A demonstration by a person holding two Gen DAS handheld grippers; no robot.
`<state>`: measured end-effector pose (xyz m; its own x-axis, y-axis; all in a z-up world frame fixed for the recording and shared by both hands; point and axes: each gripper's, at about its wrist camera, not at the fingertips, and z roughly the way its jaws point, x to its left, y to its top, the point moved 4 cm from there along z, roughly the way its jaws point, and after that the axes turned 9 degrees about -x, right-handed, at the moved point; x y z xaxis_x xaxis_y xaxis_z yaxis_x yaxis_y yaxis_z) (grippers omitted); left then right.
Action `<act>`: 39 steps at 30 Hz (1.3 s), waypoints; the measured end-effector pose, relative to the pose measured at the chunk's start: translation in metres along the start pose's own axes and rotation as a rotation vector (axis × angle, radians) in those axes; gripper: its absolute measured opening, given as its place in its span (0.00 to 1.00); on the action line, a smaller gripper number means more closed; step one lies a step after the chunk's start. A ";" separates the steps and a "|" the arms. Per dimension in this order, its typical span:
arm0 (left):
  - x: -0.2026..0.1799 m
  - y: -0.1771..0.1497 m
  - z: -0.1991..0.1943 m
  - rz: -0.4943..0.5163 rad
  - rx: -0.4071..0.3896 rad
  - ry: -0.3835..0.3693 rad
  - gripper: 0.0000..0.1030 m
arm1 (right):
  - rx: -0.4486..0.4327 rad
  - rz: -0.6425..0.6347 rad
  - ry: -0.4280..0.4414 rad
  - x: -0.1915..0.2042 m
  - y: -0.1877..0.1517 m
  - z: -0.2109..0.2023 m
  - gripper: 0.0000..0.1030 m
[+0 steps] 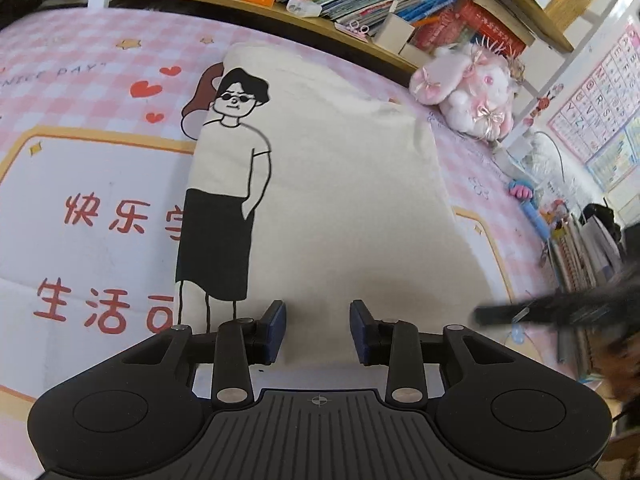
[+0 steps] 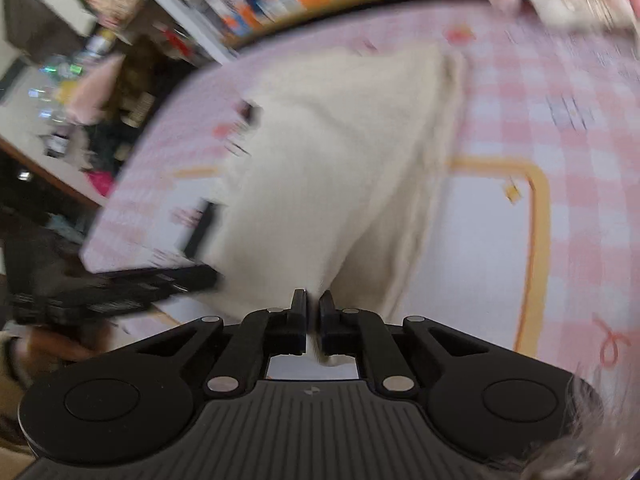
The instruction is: Fold clothes
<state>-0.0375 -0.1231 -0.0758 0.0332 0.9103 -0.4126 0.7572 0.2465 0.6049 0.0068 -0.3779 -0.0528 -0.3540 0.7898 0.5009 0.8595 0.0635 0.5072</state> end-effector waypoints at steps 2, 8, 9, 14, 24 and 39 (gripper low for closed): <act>0.001 0.005 -0.001 0.021 0.013 0.007 0.33 | 0.020 0.037 -0.018 -0.007 -0.009 0.012 0.05; 0.017 0.050 0.007 0.062 -0.008 -0.006 0.37 | 0.010 0.064 -0.054 -0.002 -0.009 0.006 0.14; 0.021 0.059 0.009 0.065 -0.015 -0.011 0.37 | -0.008 0.053 -0.068 0.000 -0.008 0.002 0.20; 0.040 0.104 0.019 0.082 -0.050 -0.035 0.37 | -0.095 -0.048 -0.167 0.014 -0.001 -0.003 0.27; 0.079 0.159 0.072 0.097 -0.013 -0.079 0.52 | -0.082 -0.015 -0.369 0.021 -0.012 0.023 0.14; 0.123 0.197 0.143 -0.064 0.010 -0.257 0.47 | -0.061 -0.206 -0.597 0.052 -0.011 0.049 0.16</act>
